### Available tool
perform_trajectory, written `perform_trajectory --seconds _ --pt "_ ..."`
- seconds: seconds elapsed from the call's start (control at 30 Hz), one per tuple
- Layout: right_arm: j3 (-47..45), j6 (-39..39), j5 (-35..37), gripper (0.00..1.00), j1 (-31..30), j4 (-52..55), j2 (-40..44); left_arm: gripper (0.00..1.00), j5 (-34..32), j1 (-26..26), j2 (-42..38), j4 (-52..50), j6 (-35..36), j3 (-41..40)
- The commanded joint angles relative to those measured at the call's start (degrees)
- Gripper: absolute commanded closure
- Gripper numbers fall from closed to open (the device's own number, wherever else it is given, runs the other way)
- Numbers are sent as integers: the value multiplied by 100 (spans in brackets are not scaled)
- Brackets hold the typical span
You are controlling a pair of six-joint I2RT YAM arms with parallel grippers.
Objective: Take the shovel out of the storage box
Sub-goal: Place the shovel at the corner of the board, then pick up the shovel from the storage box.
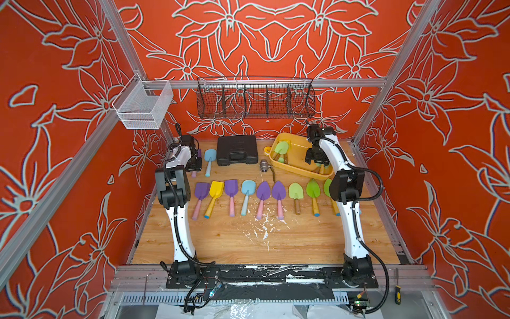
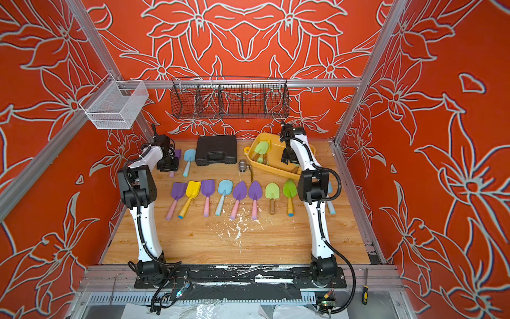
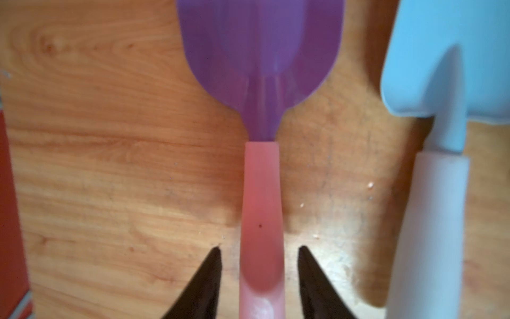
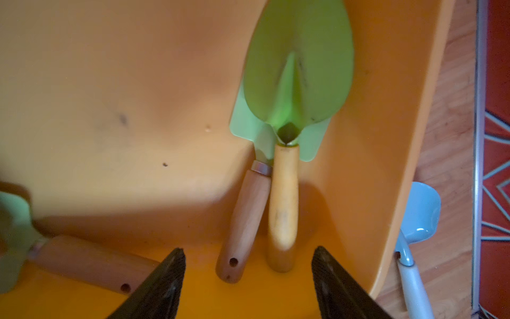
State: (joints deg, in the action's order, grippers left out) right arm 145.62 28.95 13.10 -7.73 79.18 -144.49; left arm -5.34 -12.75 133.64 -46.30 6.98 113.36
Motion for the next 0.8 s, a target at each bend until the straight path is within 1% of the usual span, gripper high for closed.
perform_trajectory --seconds 0.0,0.03,0.1,0.23,0.33,0.4,0.47,0.53,0.6,0.67,0.77 --pt "-108 10 458 28 92 183 36 41 -25 -7 -97 -106 -121 53" --pt "-145 -32 409 28 109 112 17 38 -65 1 -184 -96 -180 22" --pt "-120 -29 443 29 143 84 -80 35 -58 1 -408 -77 -324 -61" --pt "-49 -108 342 35 223 -68 -350 33 -61 61 -834 -493 -695 82" --pt "58 -53 222 39 310 -169 -577 32 87 184 -1461 -347 -892 -308" --pt "110 -67 64 45 348 -318 -690 31 223 273 -1870 -267 -982 -584" --pt "234 -44 77 49 364 -378 -804 31 173 371 -2178 -334 -1059 -724" --pt "256 -13 -8 57 399 -454 -887 31 286 420 -2463 -404 -1173 -800" --pt "265 35 -123 68 453 -520 -940 31 308 492 -2810 -389 -1276 -959" --pt "265 71 -240 83 490 -579 -932 31 288 593 -3119 -342 -1327 -1085" --pt "281 45 -334 97 492 -637 -816 31 259 741 -3618 -274 -1472 -1275"
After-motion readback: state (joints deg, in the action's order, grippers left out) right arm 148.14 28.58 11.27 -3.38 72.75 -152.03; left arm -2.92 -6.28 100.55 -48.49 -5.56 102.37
